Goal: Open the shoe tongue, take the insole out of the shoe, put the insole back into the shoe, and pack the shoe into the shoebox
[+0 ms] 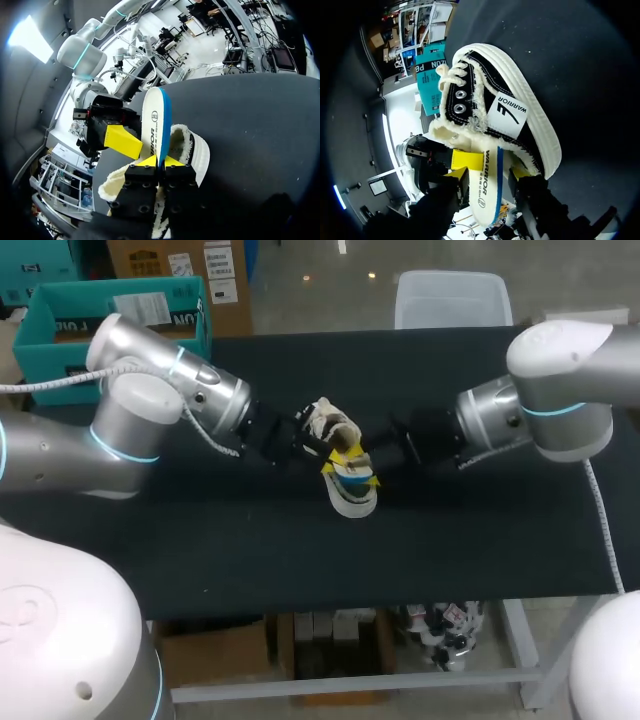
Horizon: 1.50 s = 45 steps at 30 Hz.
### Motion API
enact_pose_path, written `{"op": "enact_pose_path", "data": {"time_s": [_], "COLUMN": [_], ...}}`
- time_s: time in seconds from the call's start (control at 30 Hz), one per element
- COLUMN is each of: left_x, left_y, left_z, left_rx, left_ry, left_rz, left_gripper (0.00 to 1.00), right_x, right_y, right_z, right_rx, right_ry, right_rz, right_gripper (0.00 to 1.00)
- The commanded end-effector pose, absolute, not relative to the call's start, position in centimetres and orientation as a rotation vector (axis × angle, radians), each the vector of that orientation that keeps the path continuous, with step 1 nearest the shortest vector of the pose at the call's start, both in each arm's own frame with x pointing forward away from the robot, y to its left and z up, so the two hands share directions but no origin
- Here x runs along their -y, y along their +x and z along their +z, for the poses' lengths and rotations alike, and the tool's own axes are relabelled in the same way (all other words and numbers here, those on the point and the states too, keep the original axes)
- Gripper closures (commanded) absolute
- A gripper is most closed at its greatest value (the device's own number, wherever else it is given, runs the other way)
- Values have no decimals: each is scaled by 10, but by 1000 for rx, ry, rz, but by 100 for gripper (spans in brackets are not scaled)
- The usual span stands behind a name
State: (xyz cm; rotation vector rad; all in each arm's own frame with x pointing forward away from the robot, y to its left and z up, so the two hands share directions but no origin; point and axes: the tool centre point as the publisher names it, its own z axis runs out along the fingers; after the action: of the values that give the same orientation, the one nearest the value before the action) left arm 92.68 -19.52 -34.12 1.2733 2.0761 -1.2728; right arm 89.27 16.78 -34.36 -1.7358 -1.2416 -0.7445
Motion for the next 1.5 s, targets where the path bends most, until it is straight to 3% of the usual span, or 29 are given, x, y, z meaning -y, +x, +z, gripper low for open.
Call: {"op": "enact_pose_path", "data": {"time_s": [0.03, 0.07, 0.1, 0.13, 0.4, 0.5, 0.57, 0.67, 0.7, 0.73, 1.5], "left_x": [194, 194, 194, 194, 194, 193, 193, 195, 195, 196, 199], "left_y": [921, 921, 921, 921, 917, 912, 907, 901, 901, 900, 929], "left_z": [-340, -340, -340, -339, -338, -332, -328, -324, -324, -324, -357], "left_rx": [-2072, -2071, -2071, -2071, -2077, -2057, -2039, -2026, -2023, -2020, -2129], "left_ry": [1259, 1258, 1258, 1258, 1261, 1277, 1286, 1295, 1297, 1301, 1280], "left_rz": [-1268, -1268, -1268, -1267, -1268, -1273, -1277, -1274, -1275, -1273, -1249], "left_gripper": [100, 100, 100, 100, 100, 57, 52, 54, 71, 100, 100], "right_x": [-164, -163, -163, -162, -166, -167, -168, -169, -169, -169, -178], "right_y": [887, 887, 887, 887, 891, 891, 891, 891, 891, 890, 916], "right_z": [-342, -342, -342, -343, -345, -344, -343, -343, -342, -342, -360], "right_rx": [1231, 1224, 1223, 1219, 1231, 1237, 1239, 1244, 1246, 1247, 1286], "right_ry": [-1748, -1743, -1739, -1734, -1706, -1702, -1701, -1699, -1698, -1698, -1739], "right_rz": [-767, -773, -775, -781, -785, -790, -790, -792, -792, -792, -701], "right_gripper": [64, 76, 80, 97, 100, 100, 100, 100, 100, 100, 100]}}
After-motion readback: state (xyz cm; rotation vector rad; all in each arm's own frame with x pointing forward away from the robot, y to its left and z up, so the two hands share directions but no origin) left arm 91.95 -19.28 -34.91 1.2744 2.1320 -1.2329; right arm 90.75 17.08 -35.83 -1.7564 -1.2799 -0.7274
